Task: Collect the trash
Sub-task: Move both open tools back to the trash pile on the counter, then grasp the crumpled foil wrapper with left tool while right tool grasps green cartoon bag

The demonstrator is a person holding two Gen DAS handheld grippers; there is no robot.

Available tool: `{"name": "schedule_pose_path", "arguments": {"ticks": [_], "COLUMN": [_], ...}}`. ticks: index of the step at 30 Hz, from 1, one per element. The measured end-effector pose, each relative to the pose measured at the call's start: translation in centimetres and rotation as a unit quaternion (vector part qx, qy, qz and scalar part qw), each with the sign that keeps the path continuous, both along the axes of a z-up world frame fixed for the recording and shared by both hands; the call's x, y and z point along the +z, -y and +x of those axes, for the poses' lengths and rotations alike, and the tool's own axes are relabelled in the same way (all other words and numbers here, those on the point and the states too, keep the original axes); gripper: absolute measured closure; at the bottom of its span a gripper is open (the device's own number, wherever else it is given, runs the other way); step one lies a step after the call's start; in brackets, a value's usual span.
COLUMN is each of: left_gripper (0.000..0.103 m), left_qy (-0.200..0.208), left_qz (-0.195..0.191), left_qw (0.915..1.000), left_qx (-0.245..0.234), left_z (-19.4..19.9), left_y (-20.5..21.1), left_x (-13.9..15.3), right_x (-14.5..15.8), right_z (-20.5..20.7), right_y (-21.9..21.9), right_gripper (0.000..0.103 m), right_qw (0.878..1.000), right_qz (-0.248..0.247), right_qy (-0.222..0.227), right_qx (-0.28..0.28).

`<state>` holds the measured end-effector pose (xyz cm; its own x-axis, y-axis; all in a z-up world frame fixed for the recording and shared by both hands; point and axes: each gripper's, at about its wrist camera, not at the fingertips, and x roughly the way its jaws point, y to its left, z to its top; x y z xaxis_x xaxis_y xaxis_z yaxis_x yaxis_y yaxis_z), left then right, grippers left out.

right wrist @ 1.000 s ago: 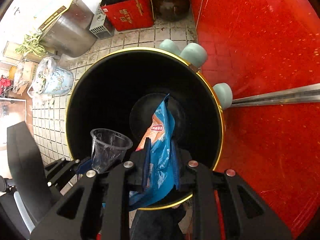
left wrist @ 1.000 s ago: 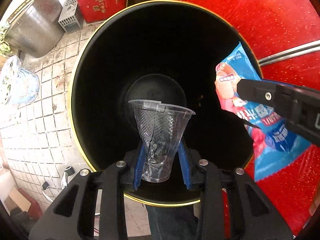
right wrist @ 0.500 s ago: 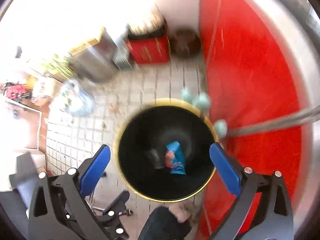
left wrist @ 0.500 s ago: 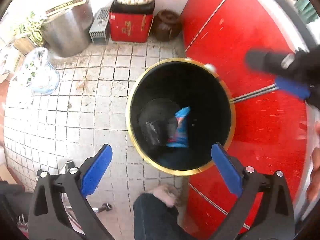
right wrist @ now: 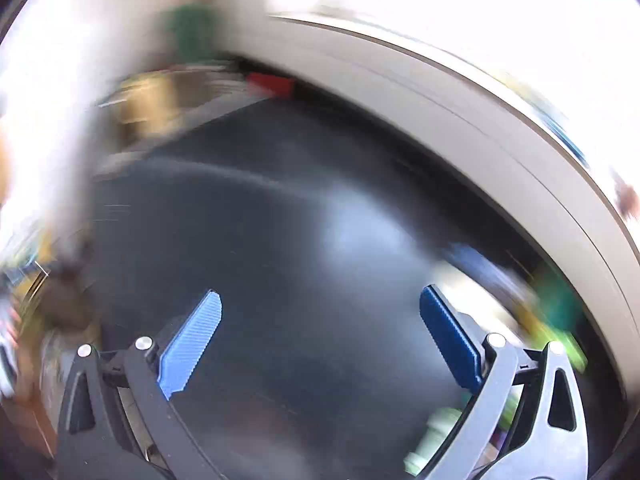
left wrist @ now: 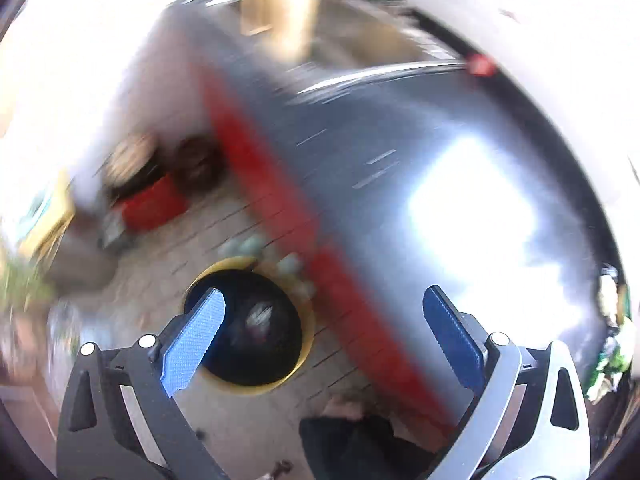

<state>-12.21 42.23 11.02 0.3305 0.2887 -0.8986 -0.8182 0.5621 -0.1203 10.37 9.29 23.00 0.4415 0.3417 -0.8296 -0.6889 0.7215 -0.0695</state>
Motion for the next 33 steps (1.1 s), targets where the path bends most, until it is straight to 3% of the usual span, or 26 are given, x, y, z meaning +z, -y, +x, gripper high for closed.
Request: {"name": "schedule_pose_path", "arguments": {"ticks": [3,6,11,13,18,23,26,30,33], "left_gripper": [0.007,0.007,0.007,0.007,0.007,0.007,0.007,0.007,0.007], "left_qy": [-0.004,-0.031,-0.049,-0.057,-0.076,-0.09,-0.082,-0.07,-0.066], "left_qz": [0.01,0.018,-0.003,-0.002,0.005,-0.012,-0.024,-0.029,-0.005], "left_qw": [0.9984,0.9943,0.9849,0.9814,0.9721,0.9593,0.9421,0.9083,0.8912], "left_qx": [-0.055,-0.101,-0.166,-0.183,-0.222,-0.267,-0.324,-0.411,-0.449], "left_z": [9.0,16.5,24.9,27.2,32.1,33.1,33.7,36.9,40.4], "left_y": [-1.0,-0.5,3.5,4.6,7.0,10.2,14.1,20.5,23.9], "left_x": [0.7,0.2,-1.7,-1.9,-2.0,-3.2,-2.9,-2.6,-2.3], "right_x": [-0.8,-1.7,-3.9,-5.0,-7.2,-7.6,-8.1,-9.0,-9.5], "right_z": [3.8,5.0,3.5,3.2,3.1,5.8,7.8,9.8,11.0], "right_y": [12.4,22.9,31.7,32.2,33.4,32.9,31.2,29.5,28.5], "right_gripper": [0.007,0.007,0.007,0.007,0.007,0.007,0.007,0.007,0.007], "right_qw": [0.987,0.953,0.897,0.885,0.873,0.87,0.869,0.874,0.878], "right_qz": [-0.021,0.002,0.073,0.085,0.097,0.103,0.1,0.089,0.084], "right_qy": [-0.006,-0.03,-0.078,-0.092,-0.12,-0.141,-0.149,-0.161,-0.166], "right_qx": [-0.157,-0.302,-0.43,-0.448,-0.463,-0.462,-0.461,-0.449,-0.442]}}
